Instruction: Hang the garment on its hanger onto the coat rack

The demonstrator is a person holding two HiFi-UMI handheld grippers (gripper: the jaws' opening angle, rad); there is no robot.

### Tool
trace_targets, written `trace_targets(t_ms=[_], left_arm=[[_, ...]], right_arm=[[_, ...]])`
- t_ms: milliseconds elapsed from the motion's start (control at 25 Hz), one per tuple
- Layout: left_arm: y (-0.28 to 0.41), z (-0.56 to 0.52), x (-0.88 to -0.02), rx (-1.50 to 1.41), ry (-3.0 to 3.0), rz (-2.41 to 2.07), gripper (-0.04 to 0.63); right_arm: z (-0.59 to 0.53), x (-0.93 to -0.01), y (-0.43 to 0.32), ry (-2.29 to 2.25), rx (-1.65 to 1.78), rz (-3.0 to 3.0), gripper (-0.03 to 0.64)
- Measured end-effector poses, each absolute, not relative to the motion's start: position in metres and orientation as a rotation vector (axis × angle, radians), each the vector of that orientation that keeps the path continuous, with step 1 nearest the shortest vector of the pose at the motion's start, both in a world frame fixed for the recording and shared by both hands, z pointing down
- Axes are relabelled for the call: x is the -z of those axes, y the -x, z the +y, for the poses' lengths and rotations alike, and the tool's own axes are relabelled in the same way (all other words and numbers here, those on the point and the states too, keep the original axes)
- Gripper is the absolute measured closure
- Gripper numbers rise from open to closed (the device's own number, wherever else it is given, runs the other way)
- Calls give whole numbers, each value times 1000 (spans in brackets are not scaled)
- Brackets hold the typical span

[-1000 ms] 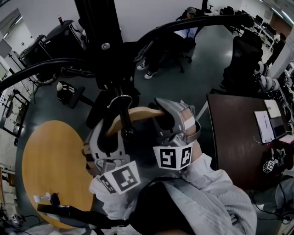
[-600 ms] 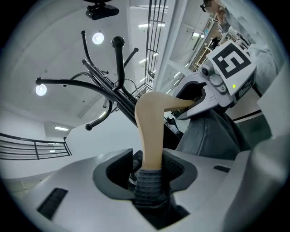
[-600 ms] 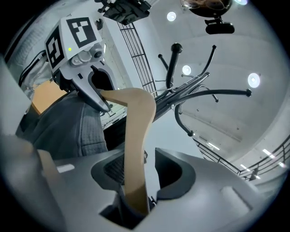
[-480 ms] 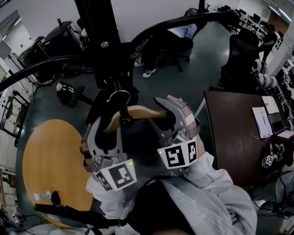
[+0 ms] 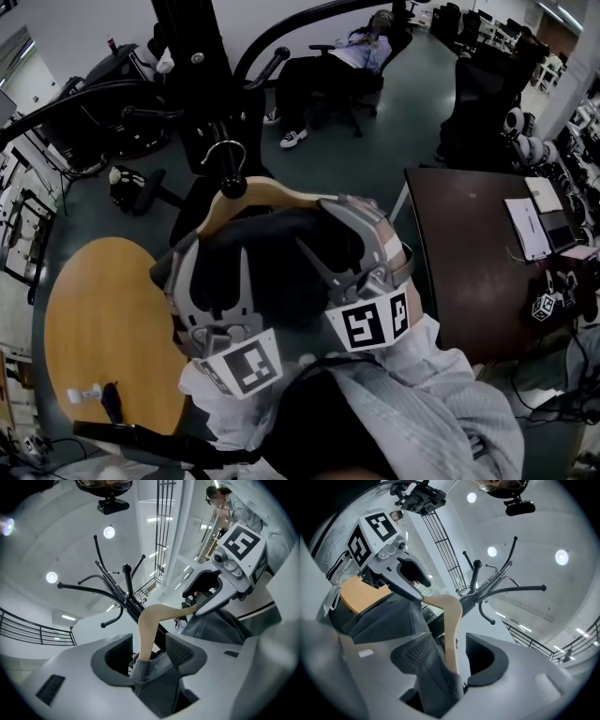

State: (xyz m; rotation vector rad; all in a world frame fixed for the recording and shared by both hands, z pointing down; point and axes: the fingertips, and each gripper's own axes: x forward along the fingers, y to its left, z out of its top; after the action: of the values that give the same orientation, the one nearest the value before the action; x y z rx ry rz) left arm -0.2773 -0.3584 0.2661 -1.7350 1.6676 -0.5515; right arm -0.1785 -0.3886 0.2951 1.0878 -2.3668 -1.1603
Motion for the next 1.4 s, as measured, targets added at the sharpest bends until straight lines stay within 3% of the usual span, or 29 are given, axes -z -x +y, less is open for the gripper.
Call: trace_targets(t_ms=[520, 600, 640, 720, 800, 920, 1400], left_arm=[[189, -324, -273, 303, 2070, 1466, 394], [176, -323, -272, 250, 2123, 1432, 396], [169, -324, -274, 236, 2149, 1415, 399], [155, -326, -280, 235, 2193, 1387, 483], [142, -329, -288, 249, 2225, 1364, 553], [126, -333, -292, 250, 2253, 1341, 585], [96, -340, -299, 249, 2314, 1307, 589]], right_arm=[[-347, -302, 119, -1362, 972, -2315, 427], [-346, -301, 108, -1433, 988, -2275, 490], [-344, -300, 103, -1463, 1014, -2247, 555], [-341, -299, 94, -1501, 1069, -2197, 613], [-340, -299, 86, -1518, 1083, -2179, 615], [-342, -299, 77, -1537, 1056, -2186, 615], [-349, -311, 59, -1499, 991, -2214, 617]])
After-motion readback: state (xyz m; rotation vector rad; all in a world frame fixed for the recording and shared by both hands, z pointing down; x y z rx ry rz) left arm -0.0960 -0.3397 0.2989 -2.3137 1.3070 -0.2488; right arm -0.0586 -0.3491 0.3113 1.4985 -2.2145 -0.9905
